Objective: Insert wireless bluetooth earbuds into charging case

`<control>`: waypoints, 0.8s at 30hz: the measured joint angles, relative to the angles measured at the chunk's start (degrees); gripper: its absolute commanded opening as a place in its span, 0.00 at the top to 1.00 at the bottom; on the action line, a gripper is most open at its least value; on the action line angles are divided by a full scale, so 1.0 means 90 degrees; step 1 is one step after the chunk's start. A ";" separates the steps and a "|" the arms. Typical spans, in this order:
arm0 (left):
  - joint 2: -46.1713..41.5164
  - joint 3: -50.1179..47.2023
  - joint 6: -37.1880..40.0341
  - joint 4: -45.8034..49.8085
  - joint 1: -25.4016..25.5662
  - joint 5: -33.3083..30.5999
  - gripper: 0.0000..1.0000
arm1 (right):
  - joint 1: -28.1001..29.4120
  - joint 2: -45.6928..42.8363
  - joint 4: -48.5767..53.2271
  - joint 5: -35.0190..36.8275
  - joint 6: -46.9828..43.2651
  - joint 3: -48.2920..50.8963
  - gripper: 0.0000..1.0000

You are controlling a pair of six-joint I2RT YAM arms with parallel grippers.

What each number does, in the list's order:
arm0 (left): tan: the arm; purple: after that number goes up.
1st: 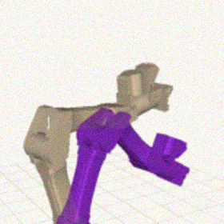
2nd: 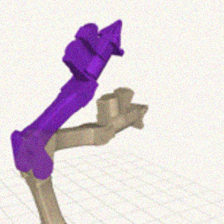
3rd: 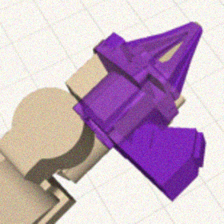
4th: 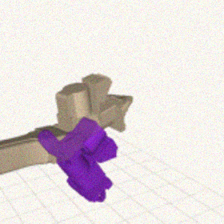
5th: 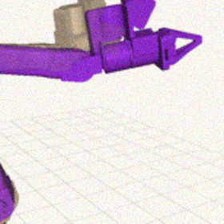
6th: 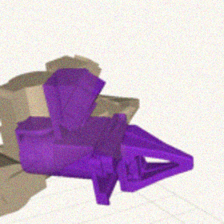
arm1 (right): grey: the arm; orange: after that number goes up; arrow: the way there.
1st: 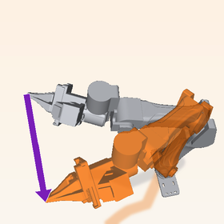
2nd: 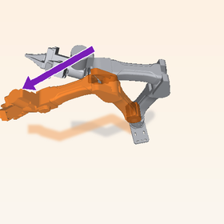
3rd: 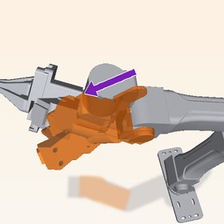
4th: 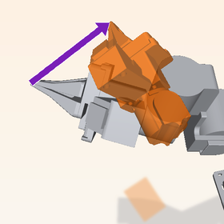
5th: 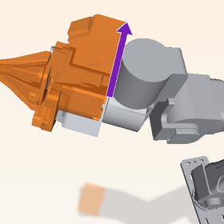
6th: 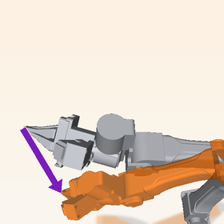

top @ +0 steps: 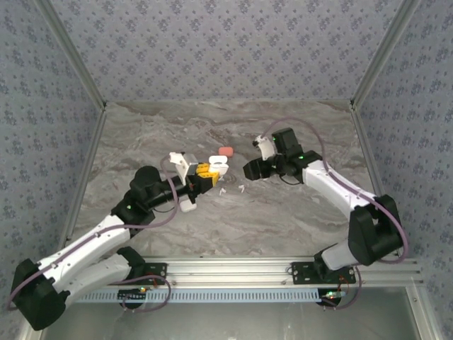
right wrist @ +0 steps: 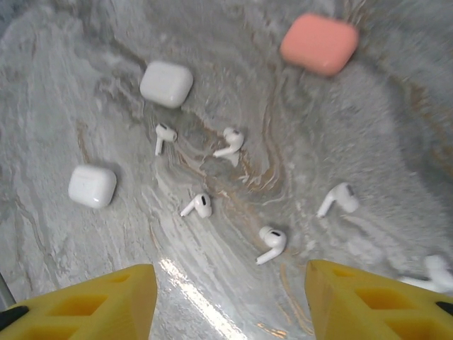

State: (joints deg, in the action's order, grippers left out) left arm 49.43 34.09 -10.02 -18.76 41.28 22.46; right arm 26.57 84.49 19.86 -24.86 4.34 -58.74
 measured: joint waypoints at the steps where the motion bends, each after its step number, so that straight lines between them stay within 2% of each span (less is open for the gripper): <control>1: -0.0083 -0.0019 -0.0002 0.0034 0.0000 0.0000 1.00 | 0.0104 0.0172 -0.0063 0.0010 -0.0002 0.0000 0.43; 12: -0.0947 -0.0185 -0.0005 0.0272 0.0000 -0.0005 1.00 | 0.1076 0.2038 -0.0102 0.0197 -0.0240 -0.0850 0.50; 17: -0.0945 -0.0187 -0.0005 0.0311 0.0000 -0.0019 1.00 | 0.1282 0.2552 -0.0056 0.0342 -0.0372 -0.1382 0.52; 24: -0.0945 -0.0187 -0.0002 0.0311 0.0000 -0.0029 1.00 | 0.1355 0.3016 0.0061 0.0427 -0.0440 -0.1593 0.54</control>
State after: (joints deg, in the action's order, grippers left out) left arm 40.93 32.40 -10.04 -15.97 41.28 22.20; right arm 38.76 111.63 20.40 -21.02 0.38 -73.08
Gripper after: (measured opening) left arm 0.191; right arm 0.463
